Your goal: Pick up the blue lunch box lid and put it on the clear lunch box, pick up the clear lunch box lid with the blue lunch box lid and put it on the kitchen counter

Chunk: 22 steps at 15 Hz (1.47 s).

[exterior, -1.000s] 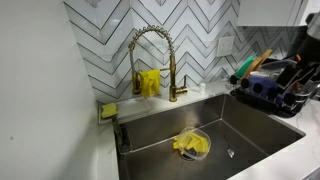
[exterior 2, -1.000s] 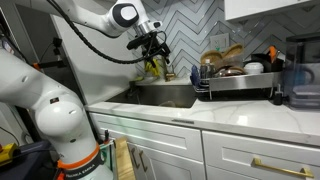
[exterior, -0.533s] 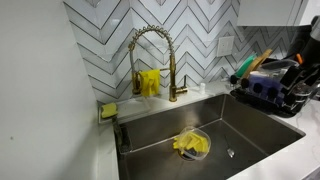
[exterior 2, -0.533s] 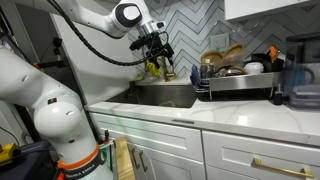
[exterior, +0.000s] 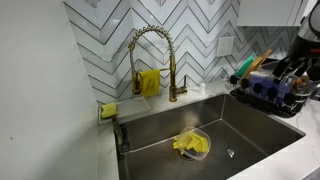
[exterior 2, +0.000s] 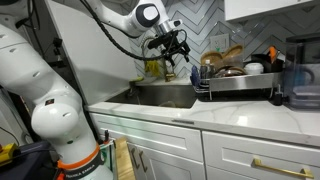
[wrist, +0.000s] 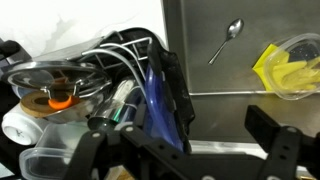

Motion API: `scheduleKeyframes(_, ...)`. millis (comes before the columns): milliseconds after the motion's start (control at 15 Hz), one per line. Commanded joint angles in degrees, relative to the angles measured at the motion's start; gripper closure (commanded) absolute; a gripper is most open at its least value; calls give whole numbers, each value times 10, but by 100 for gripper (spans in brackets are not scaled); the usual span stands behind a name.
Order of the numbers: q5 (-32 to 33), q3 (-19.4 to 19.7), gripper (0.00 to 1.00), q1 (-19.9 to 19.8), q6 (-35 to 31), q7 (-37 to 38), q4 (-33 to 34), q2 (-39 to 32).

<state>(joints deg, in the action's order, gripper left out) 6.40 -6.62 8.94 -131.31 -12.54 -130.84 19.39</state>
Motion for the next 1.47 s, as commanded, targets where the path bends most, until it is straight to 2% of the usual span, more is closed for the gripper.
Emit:
scheduleKeyframes(0, 9, 1, 0, 0, -24, -19, 42, -57)
scheduleKeyframes(200, 5, 3, 0, -2, -34, -32, 69, -86)
scheduleKeyframes(267, 2, 4, 4, -2, -33, -38, 76, -94)
scheduleKeyframes(400, 0, 5, 28, -3, -35, -50, 87, -110)
scheduleKeyframes(467, 0, 5, 30, -3, -37, -55, 92, -117)
scheduleKeyframes(800, -3, 7, 70, -8, -46, -75, 107, -144)
scheduleKeyframes(867, -3, 7, 55, -9, -47, -77, 108, -148)
scheduleKeyframes(1000, -5, 8, 85, -12, -47, -82, 112, -153)
scheduleKeyframes(1133, -7, 9, 100, -14, -46, -86, 115, -157)
scheduleKeyframes(1400, -9, 9, 98, -15, -41, -89, 116, -150)
